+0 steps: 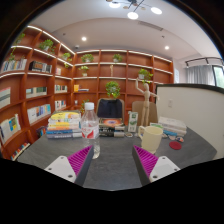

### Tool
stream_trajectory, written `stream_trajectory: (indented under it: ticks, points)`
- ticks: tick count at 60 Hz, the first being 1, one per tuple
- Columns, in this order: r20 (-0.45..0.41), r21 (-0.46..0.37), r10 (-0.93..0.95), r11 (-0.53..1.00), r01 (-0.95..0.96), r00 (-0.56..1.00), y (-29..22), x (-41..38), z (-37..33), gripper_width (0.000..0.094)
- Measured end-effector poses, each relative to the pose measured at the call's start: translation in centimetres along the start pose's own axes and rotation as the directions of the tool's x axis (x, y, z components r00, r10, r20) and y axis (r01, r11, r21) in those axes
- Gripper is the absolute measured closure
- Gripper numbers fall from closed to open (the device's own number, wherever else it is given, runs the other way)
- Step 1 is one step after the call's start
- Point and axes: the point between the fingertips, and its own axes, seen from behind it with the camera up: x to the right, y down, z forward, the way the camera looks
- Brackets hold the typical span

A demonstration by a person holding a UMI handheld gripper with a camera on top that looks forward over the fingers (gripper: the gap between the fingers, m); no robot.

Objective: Pour water

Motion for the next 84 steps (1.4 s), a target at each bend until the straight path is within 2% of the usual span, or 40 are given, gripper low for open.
stream_trajectory:
  ticks: [12,17,34,40,43,46,52,61,63,71,76,84]
  points:
    - [0.04,-0.013,-0.044,0.999,0.045,0.998,2.4,-5.8,6.6,0.0115]
    - [0.066,0.005,-0.039,0.999,0.038,0.997,2.0,-7.8,9.0,0.0113]
    - [0.053,0.063,0.03,0.997,-0.033,0.998,-0.6,-9.0,15.1,0.0111]
    - [0.06,0.087,0.069,0.993,-0.074,0.996,-1.4,-9.0,16.2,0.0148]
    - [0.061,0.102,0.083,0.991,-0.089,0.995,-1.8,-8.8,16.4,0.0206]
    - [0.057,0.115,0.089,0.989,-0.095,0.994,-2.1,-8.6,16.6,0.0367]
    - [0.058,0.122,0.075,0.989,-0.081,0.996,-2.0,-8.6,16.8,0.0422]
    - [0.06,0.134,0.07,0.988,-0.078,0.996,-1.9,-8.4,16.1,0.0581]
    - [0.057,0.128,0.083,0.988,-0.089,0.995,-1.9,-8.4,16.7,0.0581]
    - [0.052,0.104,0.188,0.976,-0.193,0.981,-2.2,-6.9,16.1,0.0583]
    - [0.083,0.095,0.34,0.933,-0.347,0.937,-2.9,-5.9,15.9,0.0583]
    - [0.198,0.101,0.66,0.721,-0.685,0.724,-5.7,-3.8,15.4,0.0583]
